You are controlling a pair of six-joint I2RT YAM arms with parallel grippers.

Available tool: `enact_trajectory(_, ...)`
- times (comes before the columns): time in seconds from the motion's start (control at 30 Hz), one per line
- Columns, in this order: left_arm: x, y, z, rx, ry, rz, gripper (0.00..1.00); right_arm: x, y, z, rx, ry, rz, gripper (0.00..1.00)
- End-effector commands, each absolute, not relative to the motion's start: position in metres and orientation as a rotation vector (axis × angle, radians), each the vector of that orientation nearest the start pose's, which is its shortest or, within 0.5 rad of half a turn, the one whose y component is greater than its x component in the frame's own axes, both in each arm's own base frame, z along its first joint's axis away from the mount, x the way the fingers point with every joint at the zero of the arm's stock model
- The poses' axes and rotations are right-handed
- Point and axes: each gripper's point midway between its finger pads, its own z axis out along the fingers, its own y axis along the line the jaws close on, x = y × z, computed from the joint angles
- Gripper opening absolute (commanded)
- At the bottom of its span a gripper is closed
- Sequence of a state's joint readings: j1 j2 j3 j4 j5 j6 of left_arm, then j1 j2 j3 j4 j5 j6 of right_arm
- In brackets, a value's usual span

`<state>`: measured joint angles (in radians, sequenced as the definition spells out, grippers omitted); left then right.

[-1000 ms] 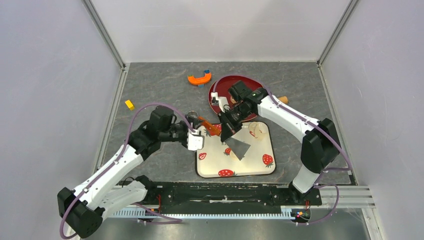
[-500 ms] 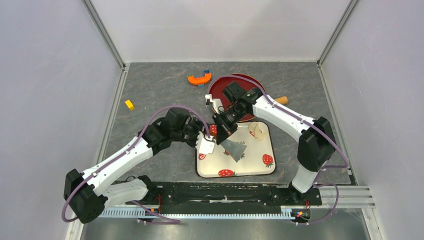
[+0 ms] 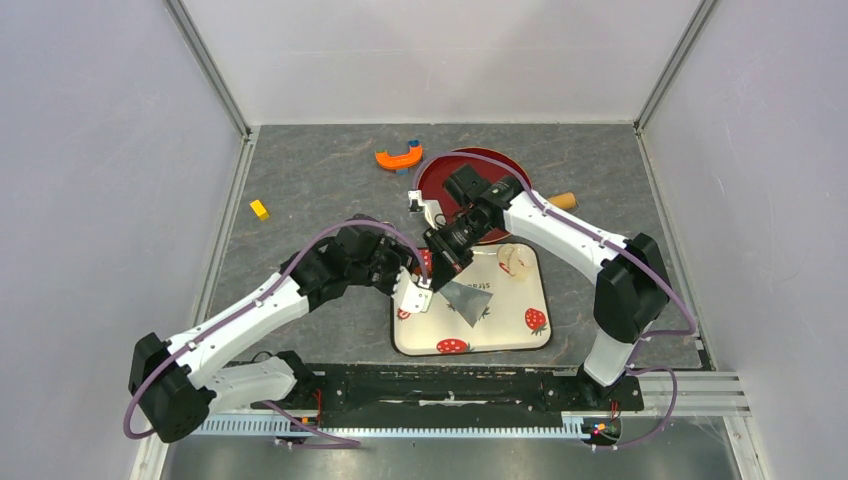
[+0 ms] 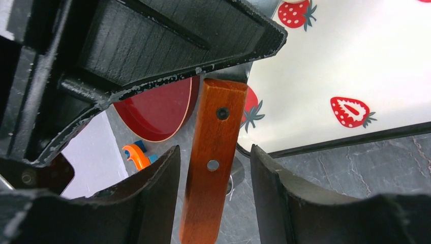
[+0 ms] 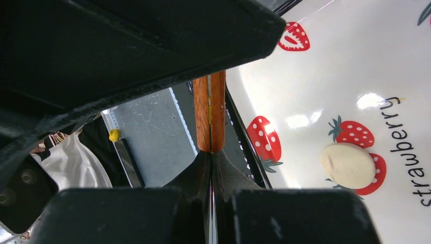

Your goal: Roll out the dumpling wrappers from the dough

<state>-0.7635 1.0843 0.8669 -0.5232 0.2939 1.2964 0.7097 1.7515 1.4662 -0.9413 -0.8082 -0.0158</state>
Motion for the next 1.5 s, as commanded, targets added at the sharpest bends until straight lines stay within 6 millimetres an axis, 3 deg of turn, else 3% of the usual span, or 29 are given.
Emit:
enact_trajectory(0.0,0.234,-0.241,0.18,2.05,0.971,-0.01,0.57,0.179,0.33,0.179,-1.222,2.498,1.363,0.0)
enact_trajectory(0.27,0.235,-0.245,0.177,2.064,0.977,-0.005,0.55,0.179,0.331,0.178,-1.225,2.497,1.367,0.0)
enact_trajectory(0.43,0.235,-0.245,0.18,2.053,0.986,0.004,0.46,0.177,0.331,0.177,-1.229,2.501,1.367,0.0)
enact_trajectory(0.67,0.235,-0.244,0.181,2.046,0.998,0.011,0.09,0.177,0.33,0.177,-1.23,2.502,1.374,0.0)
enact_trajectory(0.73,0.235,-0.244,0.182,2.039,1.007,0.006,0.02,0.177,0.331,0.177,-1.233,2.499,1.373,0.01)
enact_trajectory(0.9,0.234,-0.244,0.184,2.017,1.033,-0.01,0.02,0.181,0.331,0.178,-1.238,2.487,1.342,0.21)
enact_trajectory(1.03,0.229,-0.24,0.185,1.995,1.085,-0.036,0.02,0.207,0.328,0.186,-1.191,2.448,1.156,0.52)
enact_trajectory(1.13,0.222,-0.236,0.183,1.941,1.177,-0.091,0.02,0.225,0.323,0.192,-1.127,2.425,1.076,0.67)
enact_trajectory(1.27,0.208,-0.232,0.174,1.875,1.285,-0.188,0.02,0.25,0.307,0.193,-0.98,2.448,0.976,0.74)
enact_trajectory(1.47,0.185,-0.225,0.155,1.728,1.487,-0.349,0.02,0.289,0.262,0.207,-0.699,2.396,0.867,0.82)
